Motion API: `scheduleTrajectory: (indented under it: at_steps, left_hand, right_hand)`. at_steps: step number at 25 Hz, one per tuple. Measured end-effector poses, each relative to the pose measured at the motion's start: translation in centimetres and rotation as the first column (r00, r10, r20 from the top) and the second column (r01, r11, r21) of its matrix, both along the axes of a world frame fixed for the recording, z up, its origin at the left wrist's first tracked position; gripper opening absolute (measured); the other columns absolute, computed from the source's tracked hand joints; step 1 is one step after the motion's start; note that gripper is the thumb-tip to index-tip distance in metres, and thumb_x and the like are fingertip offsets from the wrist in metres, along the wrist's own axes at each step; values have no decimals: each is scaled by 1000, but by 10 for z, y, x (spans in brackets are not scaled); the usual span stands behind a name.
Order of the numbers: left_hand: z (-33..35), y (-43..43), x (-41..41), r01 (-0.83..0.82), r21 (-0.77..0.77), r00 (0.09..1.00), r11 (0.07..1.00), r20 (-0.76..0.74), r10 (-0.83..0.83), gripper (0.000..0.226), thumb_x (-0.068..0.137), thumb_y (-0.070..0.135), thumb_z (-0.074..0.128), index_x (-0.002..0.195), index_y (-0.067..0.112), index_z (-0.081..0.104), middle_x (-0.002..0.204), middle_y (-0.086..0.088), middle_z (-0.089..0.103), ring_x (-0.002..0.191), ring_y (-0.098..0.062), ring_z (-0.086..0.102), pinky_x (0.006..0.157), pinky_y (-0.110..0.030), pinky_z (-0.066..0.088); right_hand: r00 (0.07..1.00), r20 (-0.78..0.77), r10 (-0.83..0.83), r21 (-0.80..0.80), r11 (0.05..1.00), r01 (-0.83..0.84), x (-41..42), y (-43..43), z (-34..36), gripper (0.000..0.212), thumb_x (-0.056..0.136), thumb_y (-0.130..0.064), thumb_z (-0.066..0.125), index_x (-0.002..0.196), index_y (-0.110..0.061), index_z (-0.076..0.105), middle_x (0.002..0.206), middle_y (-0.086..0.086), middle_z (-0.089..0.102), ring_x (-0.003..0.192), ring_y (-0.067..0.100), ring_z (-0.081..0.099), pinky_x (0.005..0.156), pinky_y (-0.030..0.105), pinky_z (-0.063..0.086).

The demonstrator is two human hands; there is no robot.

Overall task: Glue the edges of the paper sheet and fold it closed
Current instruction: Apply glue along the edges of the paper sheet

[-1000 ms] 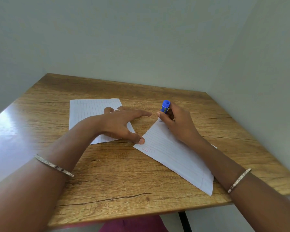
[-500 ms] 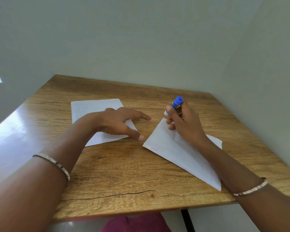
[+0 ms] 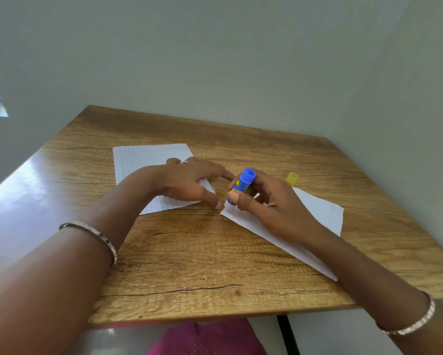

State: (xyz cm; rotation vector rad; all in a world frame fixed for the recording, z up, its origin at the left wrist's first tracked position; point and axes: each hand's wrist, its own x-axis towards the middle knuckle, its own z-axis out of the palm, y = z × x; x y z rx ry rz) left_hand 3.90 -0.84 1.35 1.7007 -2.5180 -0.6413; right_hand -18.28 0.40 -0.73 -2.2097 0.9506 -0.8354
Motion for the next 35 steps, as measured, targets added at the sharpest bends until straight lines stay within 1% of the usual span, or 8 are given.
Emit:
scheduleTrajectory:
  at_steps: [6,12,17,20,23,25,32,35]
  left_hand:
    - [3,3,-4,-23,28,999,999,38,22,91,64,67,54,148,51,22,162,16,20,151,-17,12,118,-51,6]
    - [3,5,-6,-26,28,998,999,55,24,96,63,69,53,150,48,19,163,14,19,151,-18,10,119,-53,4]
    - [-4,0,-6,-24,-5,998,1000,65,24,92,66,73,48,150,51,16,164,17,13,153,-18,3,119,-57,1]
    - [-7,-2,-5,-17,-13,998,1000,58,18,89,68,73,48,148,55,12,164,18,13,153,-18,3,118,-60,1]
    - [-8,-5,-3,-3,-15,999,1000,53,3,87,68,73,50,144,61,11,164,18,14,153,-19,5,117,-61,3]
    - [-8,-7,-3,-1,-16,999,1000,53,1,88,67,74,51,143,64,8,164,19,15,153,-20,6,116,-62,4]
    - [-5,-7,-3,21,15,997,1000,75,-22,81,68,74,49,137,73,7,165,17,5,154,-22,-3,117,-64,-3]
    - [-6,-7,-3,32,19,997,999,66,-33,78,68,74,50,136,75,12,165,17,7,153,-22,-2,116,-66,-1]
  right_hand:
    - [999,-49,6,-95,995,-10,2,0,-6,12,95,-34,67,96,-22,68,83,2,68,73,19,62,67,41,50]
    - [994,-95,49,-203,977,-67,5,-3,-6,6,96,-33,66,98,-30,62,79,-1,66,70,18,61,60,34,49]
    - [996,-87,16,-200,979,-33,3,-9,-6,13,96,-31,67,95,-18,64,78,-1,66,73,19,63,65,41,51]
    - [996,-93,2,-218,976,-23,2,-12,-5,13,95,-30,68,93,-18,64,75,-1,66,71,18,63,65,36,51]
    - [995,-92,-35,-211,977,15,-1,-20,-5,13,94,-28,70,93,-16,66,76,-4,68,71,14,63,60,19,44]
    - [995,-85,-57,-205,978,38,-2,-24,-4,13,94,-27,71,91,-15,67,74,-8,69,69,12,62,61,13,41]
    - [970,-138,-201,-229,959,166,-14,-39,1,15,94,-32,70,94,-17,67,80,-3,73,65,9,64,72,34,54]
    - [955,-100,-280,-154,952,263,-19,-40,5,19,95,-32,69,97,-14,68,83,1,73,58,8,67,65,25,55]
